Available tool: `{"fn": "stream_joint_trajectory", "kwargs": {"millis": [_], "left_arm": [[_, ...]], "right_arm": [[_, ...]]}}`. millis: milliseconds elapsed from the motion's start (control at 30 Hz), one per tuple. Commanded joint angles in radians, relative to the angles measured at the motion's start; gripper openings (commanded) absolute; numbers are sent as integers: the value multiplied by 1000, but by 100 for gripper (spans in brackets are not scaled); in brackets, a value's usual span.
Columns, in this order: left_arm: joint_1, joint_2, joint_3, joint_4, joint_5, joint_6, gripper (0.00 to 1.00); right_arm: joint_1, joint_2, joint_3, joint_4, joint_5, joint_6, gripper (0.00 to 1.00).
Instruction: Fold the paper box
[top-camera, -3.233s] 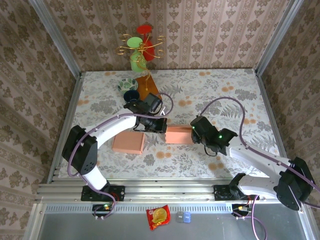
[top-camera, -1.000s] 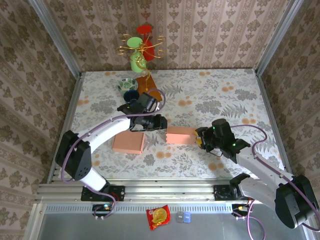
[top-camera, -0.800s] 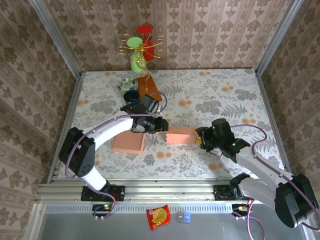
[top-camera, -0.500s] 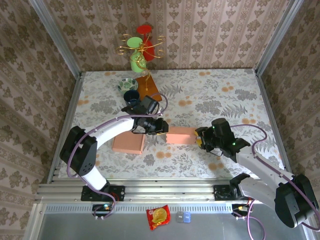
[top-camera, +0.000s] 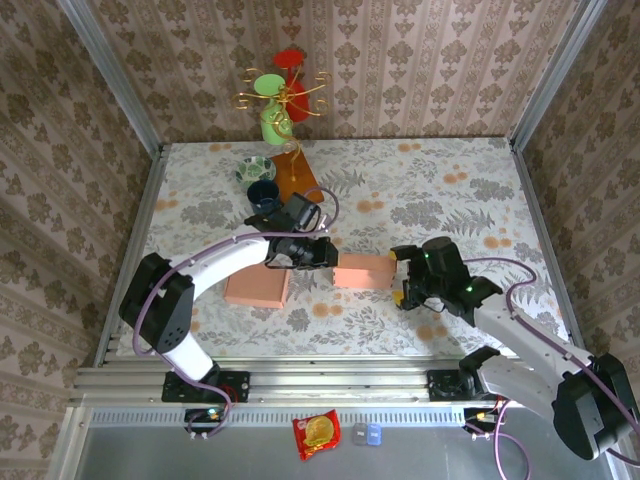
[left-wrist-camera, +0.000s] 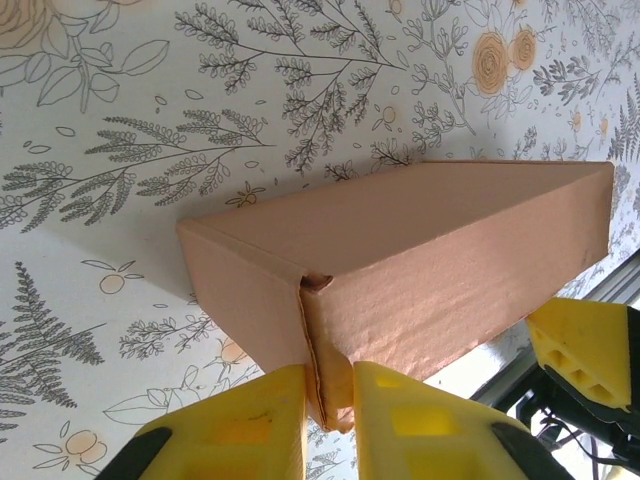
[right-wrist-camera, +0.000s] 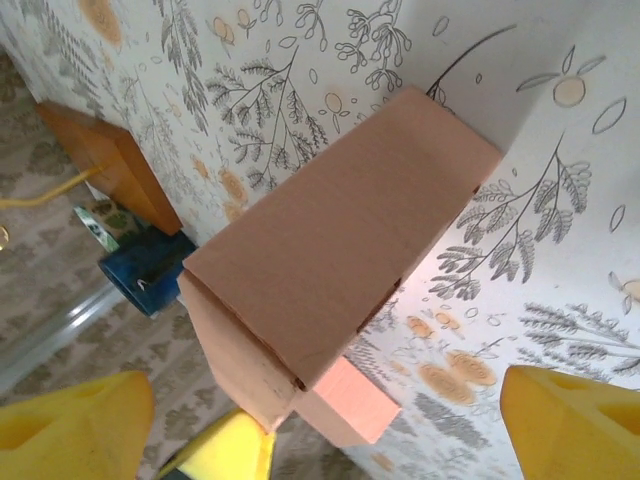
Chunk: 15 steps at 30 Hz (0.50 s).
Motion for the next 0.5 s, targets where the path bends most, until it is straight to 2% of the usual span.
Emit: {"fn": "stream_joint_trajectory", "kwargs": {"millis": [0,200,367,467], "left_arm": [[-22,-7,-19,-42,-46,35,18],[-43,-15,-26,-33,-80,50,17],[-69,-34,-30,-27,-123,81,17],[-87,-60,-36,-19,-158,102,21]], "right_arm": [[3,52,9,24,11,76,92],[-9,190,8,135,-36,51,83],[-39,233,30,127,-71,-102,64],[-57,219,19,105,-68,-207,49]]}}
